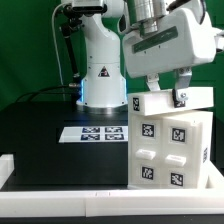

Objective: Assemble cabinet

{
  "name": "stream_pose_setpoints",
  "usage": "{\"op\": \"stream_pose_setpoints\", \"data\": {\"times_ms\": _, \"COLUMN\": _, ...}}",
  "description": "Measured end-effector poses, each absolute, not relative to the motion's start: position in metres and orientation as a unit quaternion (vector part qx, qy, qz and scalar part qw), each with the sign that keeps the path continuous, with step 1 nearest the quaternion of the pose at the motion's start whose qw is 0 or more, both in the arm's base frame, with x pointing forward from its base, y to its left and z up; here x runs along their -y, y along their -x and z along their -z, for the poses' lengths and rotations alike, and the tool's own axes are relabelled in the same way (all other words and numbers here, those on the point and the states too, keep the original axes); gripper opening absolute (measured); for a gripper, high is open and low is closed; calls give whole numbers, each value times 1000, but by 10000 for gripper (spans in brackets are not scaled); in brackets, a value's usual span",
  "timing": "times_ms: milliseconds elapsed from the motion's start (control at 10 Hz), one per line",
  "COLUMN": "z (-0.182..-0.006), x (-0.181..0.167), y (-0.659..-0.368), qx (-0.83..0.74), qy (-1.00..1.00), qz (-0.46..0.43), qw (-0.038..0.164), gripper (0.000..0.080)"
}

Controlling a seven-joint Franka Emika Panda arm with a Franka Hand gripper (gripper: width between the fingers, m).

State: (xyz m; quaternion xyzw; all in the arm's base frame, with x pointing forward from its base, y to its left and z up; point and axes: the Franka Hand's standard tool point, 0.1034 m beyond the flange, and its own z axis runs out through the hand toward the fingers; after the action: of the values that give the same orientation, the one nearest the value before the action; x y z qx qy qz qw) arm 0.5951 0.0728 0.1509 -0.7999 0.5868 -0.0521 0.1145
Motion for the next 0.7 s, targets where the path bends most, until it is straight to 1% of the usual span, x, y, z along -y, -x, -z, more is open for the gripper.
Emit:
{"op": "stream_pose_setpoints", "data": {"times_ms": 200, "z": -150, "x": -74, "y": -594, "qx": -675, "qy": 726, "qz": 32, "qw": 125, "gripper": 557}}
{"op": "stream_pose_setpoints", "data": {"times_ms": 700, "z": -149, "x": -80, "y": -592, "qx": -810, "qy": 570, "qz": -9, "qw": 141, "gripper": 557}}
